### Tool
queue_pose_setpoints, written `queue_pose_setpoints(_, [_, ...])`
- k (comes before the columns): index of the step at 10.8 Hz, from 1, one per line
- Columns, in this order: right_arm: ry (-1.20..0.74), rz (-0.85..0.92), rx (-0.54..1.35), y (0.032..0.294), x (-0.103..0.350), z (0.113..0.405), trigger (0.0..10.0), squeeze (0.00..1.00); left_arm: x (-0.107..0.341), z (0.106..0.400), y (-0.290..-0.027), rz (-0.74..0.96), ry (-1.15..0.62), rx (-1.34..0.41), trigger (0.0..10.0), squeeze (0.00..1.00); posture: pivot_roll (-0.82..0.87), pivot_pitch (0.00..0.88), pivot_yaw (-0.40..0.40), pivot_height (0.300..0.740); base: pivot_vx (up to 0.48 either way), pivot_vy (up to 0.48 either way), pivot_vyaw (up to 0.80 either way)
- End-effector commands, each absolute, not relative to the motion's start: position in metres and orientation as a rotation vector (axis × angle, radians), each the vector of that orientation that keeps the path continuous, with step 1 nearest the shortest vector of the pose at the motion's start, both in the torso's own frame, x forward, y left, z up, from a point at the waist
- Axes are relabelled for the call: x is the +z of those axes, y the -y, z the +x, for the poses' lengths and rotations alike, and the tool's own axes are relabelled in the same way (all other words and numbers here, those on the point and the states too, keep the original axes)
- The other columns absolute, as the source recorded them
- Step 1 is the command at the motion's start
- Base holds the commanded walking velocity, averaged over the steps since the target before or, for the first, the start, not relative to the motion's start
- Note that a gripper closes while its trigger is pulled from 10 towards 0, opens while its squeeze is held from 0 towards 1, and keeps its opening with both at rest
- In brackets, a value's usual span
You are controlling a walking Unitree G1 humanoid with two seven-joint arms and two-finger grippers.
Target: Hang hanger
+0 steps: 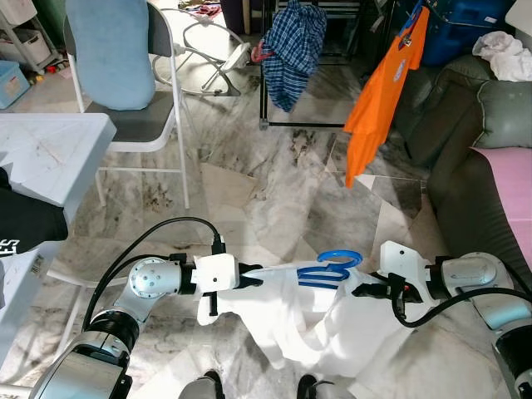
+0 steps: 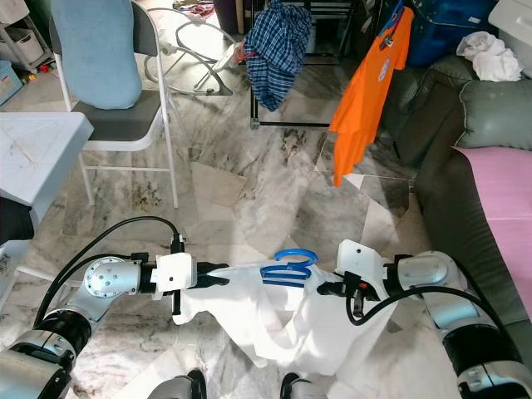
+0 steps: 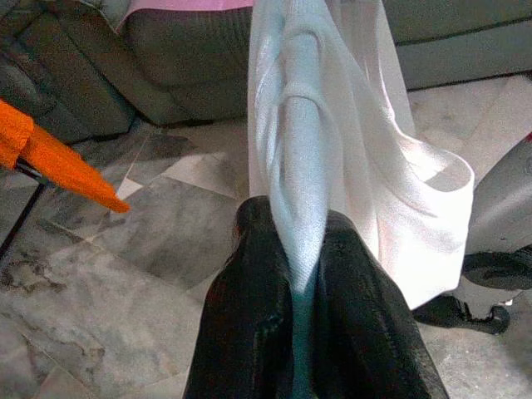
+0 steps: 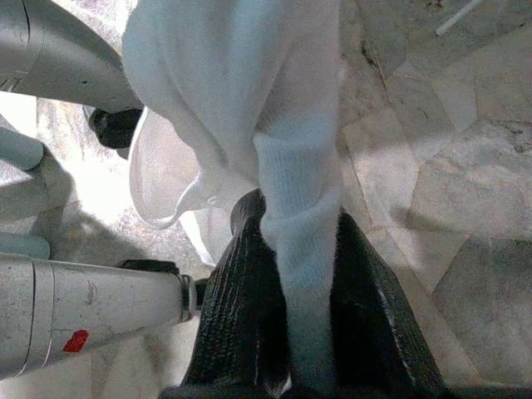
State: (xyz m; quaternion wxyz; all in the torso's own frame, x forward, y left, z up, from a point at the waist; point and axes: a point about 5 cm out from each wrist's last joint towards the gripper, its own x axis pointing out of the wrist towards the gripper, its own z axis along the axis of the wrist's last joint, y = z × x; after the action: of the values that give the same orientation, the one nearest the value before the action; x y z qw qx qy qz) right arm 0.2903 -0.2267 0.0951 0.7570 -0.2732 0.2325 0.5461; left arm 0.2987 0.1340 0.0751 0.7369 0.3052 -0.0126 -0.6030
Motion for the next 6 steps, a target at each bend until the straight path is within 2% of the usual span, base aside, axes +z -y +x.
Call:
queue_pose_setpoints(1, [-0.508, -0.581, 1.191, 0.226, 0.093, 0.289, 0.0, 0.0, 0.078, 0.299, -0.13, 0.671, 0.068, -1.329, 10.0, 0.0, -0.09, 0.181, 0.015, 0.74, 0.0, 0.0, 0.0])
queue_pose_setpoints(3, [-0.508, -0.576, 1.19, 0.225, 0.092, 0.289, 0.0, 0.0, 0.078, 0.299, -0.13, 0.672, 0.068, -1.317, 10.0, 0.0, -0.09, 0.181, 0.015, 0.74, 0.0, 0.0, 0.0])
queue_pose_setpoints(4, [-0.485, -0.569, 1.175, 0.215, 0.082, 0.289, 0.0, 0.0, 0.08, 0.308, -0.145, 0.783, 0.112, -1.094, 10.0, 1.0, -0.09, 0.174, 0.021, 0.74, 0.0, 0.0, 0.0])
queue_pose_setpoints(6, [-0.47, -0.581, 1.154, 0.217, 0.084, 0.292, 0.0, 0.0, 0.079, 0.308, -0.144, 0.788, 0.109, -1.102, 10.0, 1.0, -0.09, 0.176, 0.022, 0.74, 0.0, 0.0, 0.0])
